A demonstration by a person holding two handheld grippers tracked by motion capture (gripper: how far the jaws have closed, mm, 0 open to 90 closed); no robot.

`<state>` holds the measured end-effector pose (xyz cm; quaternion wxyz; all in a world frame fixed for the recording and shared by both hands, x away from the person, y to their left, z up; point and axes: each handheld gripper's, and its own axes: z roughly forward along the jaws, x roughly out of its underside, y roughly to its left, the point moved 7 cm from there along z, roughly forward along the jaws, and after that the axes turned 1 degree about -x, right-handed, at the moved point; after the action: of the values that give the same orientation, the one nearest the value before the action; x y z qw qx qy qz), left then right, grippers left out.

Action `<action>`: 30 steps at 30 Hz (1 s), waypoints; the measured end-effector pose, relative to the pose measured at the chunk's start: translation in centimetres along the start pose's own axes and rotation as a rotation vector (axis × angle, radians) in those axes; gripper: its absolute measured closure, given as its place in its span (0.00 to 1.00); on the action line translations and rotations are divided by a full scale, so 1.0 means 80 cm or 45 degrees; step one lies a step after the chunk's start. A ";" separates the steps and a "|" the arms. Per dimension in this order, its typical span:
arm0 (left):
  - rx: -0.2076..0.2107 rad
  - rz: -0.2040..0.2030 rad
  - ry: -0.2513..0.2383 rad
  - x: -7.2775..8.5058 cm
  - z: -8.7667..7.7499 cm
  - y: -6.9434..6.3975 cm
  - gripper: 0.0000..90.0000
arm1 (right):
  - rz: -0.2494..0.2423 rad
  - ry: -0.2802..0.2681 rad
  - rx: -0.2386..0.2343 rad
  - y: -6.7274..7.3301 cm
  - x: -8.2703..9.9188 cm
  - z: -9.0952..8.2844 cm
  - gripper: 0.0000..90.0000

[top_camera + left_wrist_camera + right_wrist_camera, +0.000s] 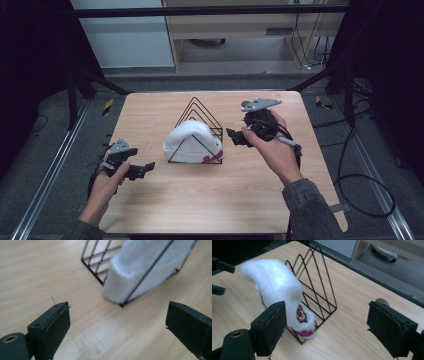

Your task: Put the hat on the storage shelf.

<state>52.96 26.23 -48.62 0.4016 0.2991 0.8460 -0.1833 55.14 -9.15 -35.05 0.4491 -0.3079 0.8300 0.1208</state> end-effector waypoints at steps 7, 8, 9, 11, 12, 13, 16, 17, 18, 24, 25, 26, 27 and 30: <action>-0.025 0.033 0.044 0.018 0.003 0.003 0.05 | 0.027 -0.010 0.040 -0.017 0.042 -0.019 0.19; -0.030 0.032 0.039 0.019 0.004 0.005 0.05 | 0.036 -0.019 0.043 -0.019 0.051 -0.022 0.19; -0.032 0.028 0.041 0.022 0.004 0.006 0.05 | 0.044 -0.023 0.047 -0.021 0.061 -0.025 0.19; -0.039 0.018 0.052 0.027 0.008 0.009 0.05 | 0.071 -0.029 0.053 -0.027 0.082 -0.028 0.19; -0.046 0.013 0.069 0.032 0.012 0.010 0.05 | 0.086 -0.026 0.054 -0.028 0.090 -0.028 0.19; -0.055 0.014 0.084 0.035 0.017 0.011 0.05 | 0.103 -0.023 0.060 -0.032 0.104 -0.026 0.19; -0.083 0.054 0.153 0.046 0.030 0.012 0.06 | 0.156 -0.011 0.062 -0.039 0.137 -0.020 0.19; -0.082 0.053 0.171 0.050 0.032 0.011 0.06 | 0.178 -0.006 0.067 -0.040 0.150 -0.017 0.19; -0.083 0.053 0.178 0.053 0.034 0.012 0.06 | 0.201 -0.002 0.067 -0.041 0.164 -0.014 0.19; -0.100 0.029 0.179 0.064 0.036 0.018 0.06 | 0.321 0.043 0.093 -0.042 0.237 0.009 0.19; -0.103 0.040 0.190 0.069 0.037 0.018 0.06 | 0.331 0.048 0.107 -0.042 0.246 0.013 0.19; -0.109 0.044 0.190 0.071 0.038 0.019 0.06 | 0.338 0.051 0.113 -0.042 0.251 0.016 0.19; -0.108 0.019 0.175 0.073 0.038 0.021 0.06 | 0.340 0.057 0.119 -0.042 0.257 0.019 0.19; -0.092 -0.033 0.130 0.073 0.039 0.025 0.05 | 0.358 0.085 0.140 -0.039 0.276 0.033 0.18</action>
<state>53.11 28.09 -55.27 0.3662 0.2823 0.8752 -0.1422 49.84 -19.18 -54.37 0.4160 -0.1676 0.8848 0.1266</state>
